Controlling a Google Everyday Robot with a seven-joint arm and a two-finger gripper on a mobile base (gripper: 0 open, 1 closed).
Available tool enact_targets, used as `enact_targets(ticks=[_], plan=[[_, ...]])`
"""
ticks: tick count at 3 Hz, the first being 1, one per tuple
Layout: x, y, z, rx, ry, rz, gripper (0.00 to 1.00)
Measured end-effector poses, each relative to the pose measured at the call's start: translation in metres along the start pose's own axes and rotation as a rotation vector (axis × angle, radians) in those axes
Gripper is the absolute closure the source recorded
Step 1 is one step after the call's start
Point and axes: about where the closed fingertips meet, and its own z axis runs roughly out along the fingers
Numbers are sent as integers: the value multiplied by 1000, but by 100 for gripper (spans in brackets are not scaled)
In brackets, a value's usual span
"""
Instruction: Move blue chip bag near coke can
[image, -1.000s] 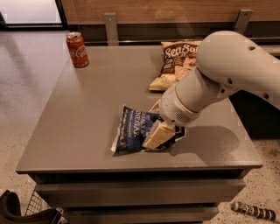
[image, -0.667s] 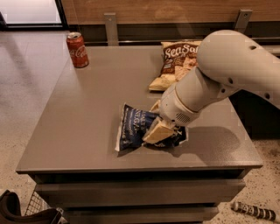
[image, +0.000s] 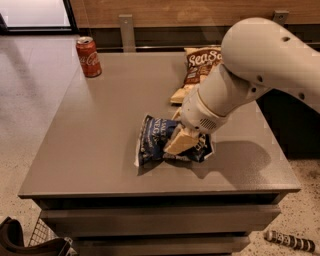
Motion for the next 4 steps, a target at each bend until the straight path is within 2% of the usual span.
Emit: enact_targets(ticks=[1, 2, 3, 4], plan=[[-9, -39, -26, 33, 26, -21, 100], [-29, -102, -44, 57, 35, -68, 100], [-49, -154, -49, 81, 2, -103, 100], [-68, -203, -34, 93, -63, -157, 100]])
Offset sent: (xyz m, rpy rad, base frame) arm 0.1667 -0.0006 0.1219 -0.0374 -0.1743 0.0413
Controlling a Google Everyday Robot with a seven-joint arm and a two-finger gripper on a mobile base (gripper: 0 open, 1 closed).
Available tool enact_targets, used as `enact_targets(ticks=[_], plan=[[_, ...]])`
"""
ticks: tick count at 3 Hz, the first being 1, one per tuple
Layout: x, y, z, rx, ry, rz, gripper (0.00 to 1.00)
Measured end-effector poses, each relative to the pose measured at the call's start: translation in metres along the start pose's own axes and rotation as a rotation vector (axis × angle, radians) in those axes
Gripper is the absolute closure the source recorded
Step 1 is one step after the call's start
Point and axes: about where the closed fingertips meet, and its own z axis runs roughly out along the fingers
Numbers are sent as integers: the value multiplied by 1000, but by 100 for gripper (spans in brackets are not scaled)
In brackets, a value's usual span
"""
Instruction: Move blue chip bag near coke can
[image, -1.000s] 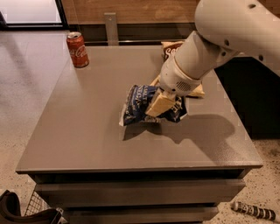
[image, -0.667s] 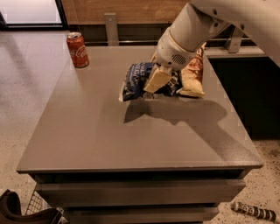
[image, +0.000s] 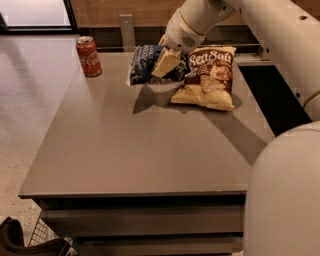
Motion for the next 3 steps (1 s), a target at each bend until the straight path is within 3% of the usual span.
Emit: enact_targets(ticks=[1, 2, 3], plan=[[-15, -54, 11, 85, -70, -54, 100], [-23, -83, 18, 156, -88, -66, 100], [-45, -102, 27, 237, -66, -77, 100]])
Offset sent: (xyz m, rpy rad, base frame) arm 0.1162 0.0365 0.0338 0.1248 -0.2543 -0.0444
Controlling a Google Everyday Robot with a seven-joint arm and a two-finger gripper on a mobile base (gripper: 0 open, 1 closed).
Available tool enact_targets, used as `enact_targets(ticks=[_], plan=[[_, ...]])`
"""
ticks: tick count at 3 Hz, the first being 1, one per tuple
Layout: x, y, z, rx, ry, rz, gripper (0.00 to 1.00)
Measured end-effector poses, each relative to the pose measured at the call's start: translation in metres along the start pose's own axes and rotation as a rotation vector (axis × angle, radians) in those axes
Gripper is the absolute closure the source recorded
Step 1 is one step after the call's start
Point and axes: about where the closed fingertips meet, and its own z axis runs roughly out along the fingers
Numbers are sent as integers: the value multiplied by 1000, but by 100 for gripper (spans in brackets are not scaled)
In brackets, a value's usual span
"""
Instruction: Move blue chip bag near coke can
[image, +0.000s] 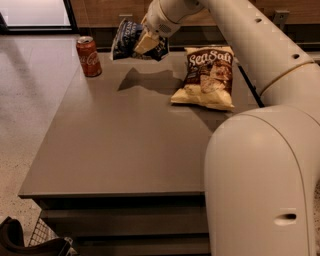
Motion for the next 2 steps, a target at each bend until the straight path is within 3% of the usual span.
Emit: enact_targets(ticks=[2], plan=[[-26, -1, 52, 57, 11, -25, 100]])
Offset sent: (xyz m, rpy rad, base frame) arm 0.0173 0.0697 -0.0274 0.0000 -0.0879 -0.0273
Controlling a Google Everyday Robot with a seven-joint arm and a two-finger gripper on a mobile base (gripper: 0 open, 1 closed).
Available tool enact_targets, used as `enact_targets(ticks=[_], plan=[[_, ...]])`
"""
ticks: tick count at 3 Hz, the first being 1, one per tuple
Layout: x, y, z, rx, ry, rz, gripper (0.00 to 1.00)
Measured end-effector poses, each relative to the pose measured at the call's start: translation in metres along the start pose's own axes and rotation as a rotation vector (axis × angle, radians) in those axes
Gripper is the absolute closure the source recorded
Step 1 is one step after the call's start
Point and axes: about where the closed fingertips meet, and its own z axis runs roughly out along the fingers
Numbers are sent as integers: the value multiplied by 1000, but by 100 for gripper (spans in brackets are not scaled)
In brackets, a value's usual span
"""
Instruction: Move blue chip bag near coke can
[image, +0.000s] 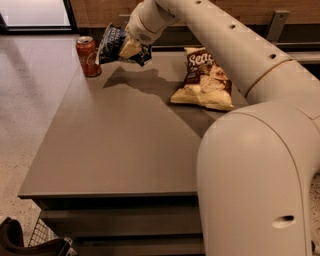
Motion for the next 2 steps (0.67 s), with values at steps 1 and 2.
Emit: enact_targets(ticks=[1, 2], plan=[[0, 1, 3, -4, 0, 0, 82], [0, 4, 8, -12, -1, 0, 51]])
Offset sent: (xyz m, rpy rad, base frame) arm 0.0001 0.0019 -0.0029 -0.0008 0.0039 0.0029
